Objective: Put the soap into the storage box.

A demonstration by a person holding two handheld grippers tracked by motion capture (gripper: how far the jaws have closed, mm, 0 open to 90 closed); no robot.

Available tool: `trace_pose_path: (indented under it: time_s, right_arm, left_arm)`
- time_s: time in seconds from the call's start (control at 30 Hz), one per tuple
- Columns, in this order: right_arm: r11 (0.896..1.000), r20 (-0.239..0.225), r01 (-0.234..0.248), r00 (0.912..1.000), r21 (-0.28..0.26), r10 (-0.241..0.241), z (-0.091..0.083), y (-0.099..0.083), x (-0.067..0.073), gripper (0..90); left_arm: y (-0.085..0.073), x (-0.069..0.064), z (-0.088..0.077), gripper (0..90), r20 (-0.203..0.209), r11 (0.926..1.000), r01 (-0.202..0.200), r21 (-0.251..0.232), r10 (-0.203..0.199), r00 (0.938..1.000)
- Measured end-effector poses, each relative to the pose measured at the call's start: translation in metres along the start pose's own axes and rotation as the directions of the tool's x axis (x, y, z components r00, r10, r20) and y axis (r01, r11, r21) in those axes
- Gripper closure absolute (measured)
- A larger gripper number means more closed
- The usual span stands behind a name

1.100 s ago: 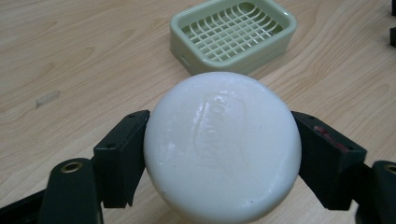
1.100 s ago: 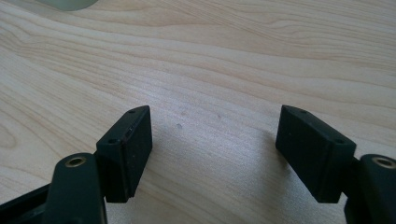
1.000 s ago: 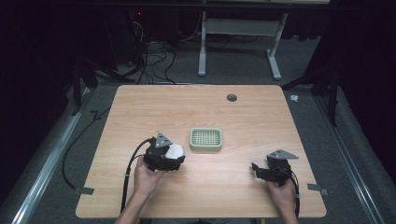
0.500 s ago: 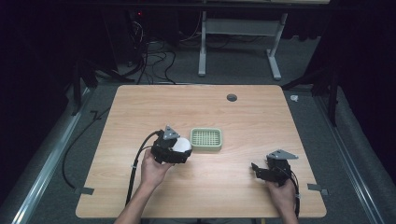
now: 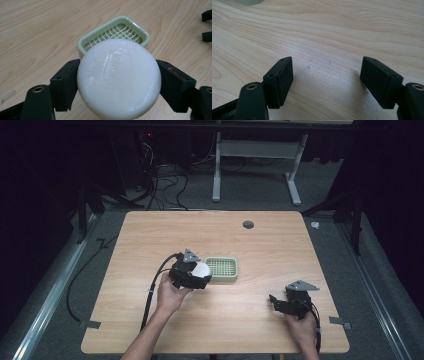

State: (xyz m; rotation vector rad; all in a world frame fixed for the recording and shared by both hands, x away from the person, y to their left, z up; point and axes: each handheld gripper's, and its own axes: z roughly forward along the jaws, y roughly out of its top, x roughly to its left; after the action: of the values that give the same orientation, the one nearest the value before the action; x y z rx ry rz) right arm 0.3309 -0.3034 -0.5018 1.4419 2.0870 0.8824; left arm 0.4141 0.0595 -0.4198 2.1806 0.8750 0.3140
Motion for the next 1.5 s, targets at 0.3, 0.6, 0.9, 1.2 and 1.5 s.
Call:
trace_pose_path:
  time_s: [0.3,0.6,0.9,1.2,1.5]
  right_arm:
    - [1.000,-0.005,-0.003,1.0000,0.003,0.003,0.000,0.000,0.000,27.3]
    - [1.000,-0.006,-0.005,1.0000,0.001,0.005,0.000,0.000,-0.001,27.5]
    - [1.000,-0.006,-0.005,1.0000,0.000,0.005,0.000,0.000,-0.001,27.4]
    - [1.000,-0.006,-0.007,1.0000,0.001,0.007,0.000,0.000,-0.001,27.3]
    - [1.000,-0.006,-0.006,1.0000,0.001,0.006,0.000,0.000,-0.001,27.4]
  left_arm:
    - [0.011,-0.001,0.011,24.7,0.007,0.9999,-0.008,0.010,0.008,0.9999]
    - [0.020,-0.002,0.023,24.8,0.008,0.9999,-0.004,0.012,0.003,1.0000]
    - [0.031,-0.003,0.039,24.7,-0.001,0.9997,-0.007,0.025,0.007,1.0000]
    - [0.040,-0.007,0.057,24.7,-0.022,0.9986,-0.019,0.049,0.020,0.9996]
    - [0.042,-0.010,0.079,24.7,-0.039,0.9970,-0.016,0.076,0.019,0.9990]
